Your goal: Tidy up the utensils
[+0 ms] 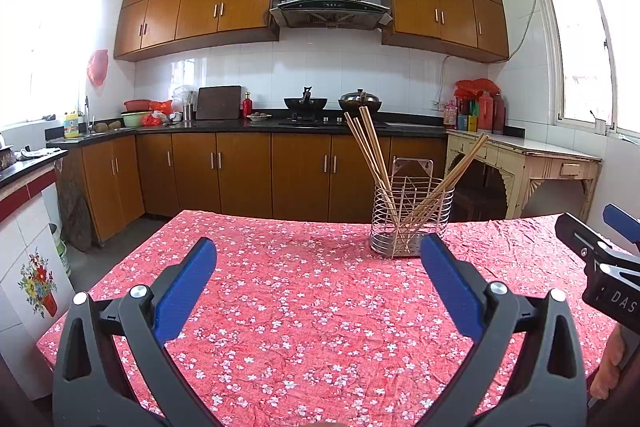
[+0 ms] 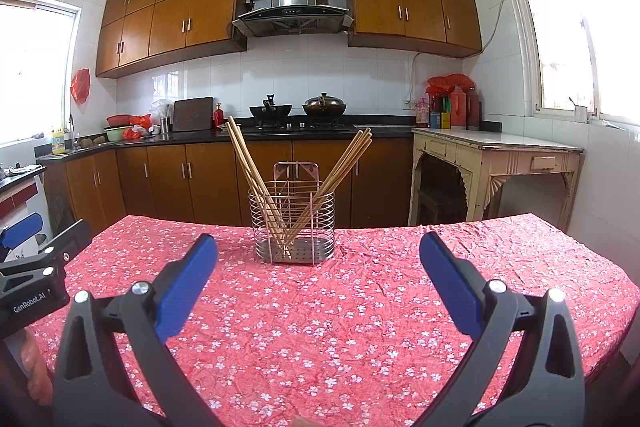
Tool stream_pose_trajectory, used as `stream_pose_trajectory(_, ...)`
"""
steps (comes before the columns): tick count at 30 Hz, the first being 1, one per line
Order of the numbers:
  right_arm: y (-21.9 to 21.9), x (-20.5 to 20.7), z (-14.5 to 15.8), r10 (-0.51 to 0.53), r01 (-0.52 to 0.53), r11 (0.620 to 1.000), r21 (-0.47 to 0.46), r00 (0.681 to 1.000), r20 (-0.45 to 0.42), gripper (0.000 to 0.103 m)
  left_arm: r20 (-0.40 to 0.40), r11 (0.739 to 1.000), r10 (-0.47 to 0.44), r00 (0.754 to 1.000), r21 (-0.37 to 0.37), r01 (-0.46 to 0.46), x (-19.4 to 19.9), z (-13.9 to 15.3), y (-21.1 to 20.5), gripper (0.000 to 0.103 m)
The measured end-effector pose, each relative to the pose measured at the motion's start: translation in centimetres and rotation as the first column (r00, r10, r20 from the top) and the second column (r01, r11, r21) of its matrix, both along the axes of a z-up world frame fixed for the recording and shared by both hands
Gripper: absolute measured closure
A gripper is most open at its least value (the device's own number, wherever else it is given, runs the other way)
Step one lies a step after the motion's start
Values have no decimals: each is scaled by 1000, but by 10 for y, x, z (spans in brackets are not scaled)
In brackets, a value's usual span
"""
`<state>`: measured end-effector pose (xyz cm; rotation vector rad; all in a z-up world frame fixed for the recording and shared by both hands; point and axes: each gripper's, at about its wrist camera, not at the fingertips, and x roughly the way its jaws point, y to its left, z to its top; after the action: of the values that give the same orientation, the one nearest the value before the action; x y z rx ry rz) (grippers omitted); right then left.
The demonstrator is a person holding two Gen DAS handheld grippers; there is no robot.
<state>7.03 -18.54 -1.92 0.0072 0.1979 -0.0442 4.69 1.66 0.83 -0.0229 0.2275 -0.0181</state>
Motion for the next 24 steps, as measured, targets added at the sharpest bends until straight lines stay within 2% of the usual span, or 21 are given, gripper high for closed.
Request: stream_pose_trajectory(24, 1, 1, -1, 2, -2, 1000, 5, 1000, -2, 4, -1, 1000, -4, 1000, 3, 4, 1, -1, -3, 2)
